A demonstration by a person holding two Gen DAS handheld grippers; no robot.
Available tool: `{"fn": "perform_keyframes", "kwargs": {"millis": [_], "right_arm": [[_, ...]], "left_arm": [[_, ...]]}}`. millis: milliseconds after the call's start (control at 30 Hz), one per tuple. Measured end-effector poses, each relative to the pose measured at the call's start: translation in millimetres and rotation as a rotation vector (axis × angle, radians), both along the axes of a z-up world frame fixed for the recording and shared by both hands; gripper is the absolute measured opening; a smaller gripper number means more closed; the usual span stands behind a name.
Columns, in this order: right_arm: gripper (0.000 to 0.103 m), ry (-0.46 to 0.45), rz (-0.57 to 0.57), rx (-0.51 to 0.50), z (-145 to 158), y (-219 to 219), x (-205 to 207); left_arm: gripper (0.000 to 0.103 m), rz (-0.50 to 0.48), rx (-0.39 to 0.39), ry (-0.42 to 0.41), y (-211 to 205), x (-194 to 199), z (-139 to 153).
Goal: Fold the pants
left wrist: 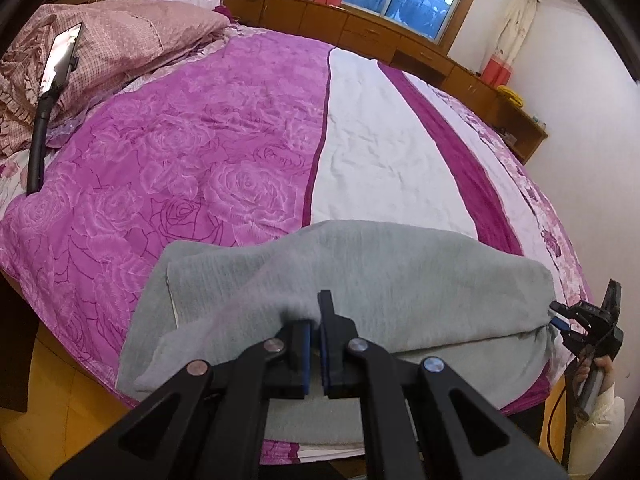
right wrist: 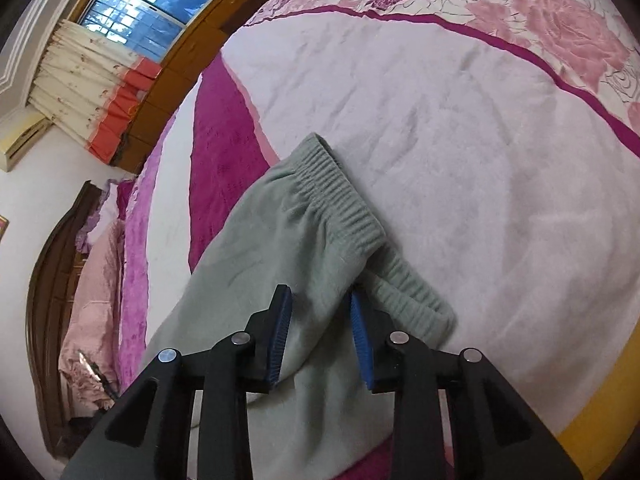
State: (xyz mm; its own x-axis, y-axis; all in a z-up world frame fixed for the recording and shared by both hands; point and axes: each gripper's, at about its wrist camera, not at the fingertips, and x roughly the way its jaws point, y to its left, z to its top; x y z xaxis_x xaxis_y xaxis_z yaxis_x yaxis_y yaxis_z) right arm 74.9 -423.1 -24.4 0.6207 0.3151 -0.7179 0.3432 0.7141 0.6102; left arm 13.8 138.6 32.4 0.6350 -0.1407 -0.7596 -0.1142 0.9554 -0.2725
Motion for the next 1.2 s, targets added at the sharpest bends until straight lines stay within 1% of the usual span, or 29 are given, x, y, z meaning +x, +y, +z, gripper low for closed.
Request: {"fn": "perform_keyframes", "kwargs": {"millis": [33,133,200,267,367,467,567,633,767,833,867,933,967,1000,1067,1133,1200], "right_arm": [[0.0,-0.014,0.007,0.0,3,1,0],[0.0,-0.099,0.019,-0.063,32,1,-8],[0.0,-0.144,0.02,-0.067,49,0,-17],[0.0,-0.179,0.019,-0.048,63,-1,-27],[0.0,-0.199,0.017,-0.041,74,-3,-45],[0.0,-0.2,0.029,-0.053,78,-3,-65],[0.0,-0.157,0.042,-0.083,70,-2,-80],[0.0,-0.118,0.044,-0.092,57,-3,-86],[0.0,-0.042,0.063,-0.131,33,-4,-81],[0.0,0.005,0.078,-0.176,19,-1,-73],[0.0,0.029,0.086,-0.201,13,1,-69],[0.0,0.087,0.09,-0.239,-1,4,-62],[0.0,0.1,0.088,-0.246,-3,5,-61],[0.0,0.112,0.08,-0.249,-5,4,-60],[0.0,0.116,0.077,-0.252,-2,4,-60],[0.0,0.125,0.077,-0.284,8,6,-61],[0.002,0.119,0.078,-0.347,25,10,-64]], "left_arm": [[0.004,-0.001,0.0,-0.003,0,0,1],[0.004,-0.006,-0.007,-0.025,2,-1,10],[0.004,-0.009,-0.005,-0.038,3,-3,17],[0.004,-0.01,0.001,-0.037,3,-7,23],[0.004,-0.014,-0.014,-0.023,6,-14,26],[0.004,-0.022,-0.021,0.009,9,-27,20],[0.004,-0.028,-0.012,0.05,9,-36,7],[0.004,-0.031,-0.004,0.073,8,-41,-3],[0.004,-0.03,-0.01,0.127,8,-44,-29],[0.007,-0.036,-0.003,0.168,7,-43,-40],[0.01,-0.034,0.003,0.178,8,-45,-43],[0.014,-0.038,0.017,0.18,11,-49,-42],[0.017,-0.041,0.024,0.173,12,-53,-40],[0.021,-0.043,0.035,0.165,15,-57,-36],[0.023,-0.04,0.064,0.154,21,-66,-30],[0.023,-0.027,0.098,0.149,27,-74,-23],[0.023,-0.002,0.119,0.144,37,-82,-17]]}}
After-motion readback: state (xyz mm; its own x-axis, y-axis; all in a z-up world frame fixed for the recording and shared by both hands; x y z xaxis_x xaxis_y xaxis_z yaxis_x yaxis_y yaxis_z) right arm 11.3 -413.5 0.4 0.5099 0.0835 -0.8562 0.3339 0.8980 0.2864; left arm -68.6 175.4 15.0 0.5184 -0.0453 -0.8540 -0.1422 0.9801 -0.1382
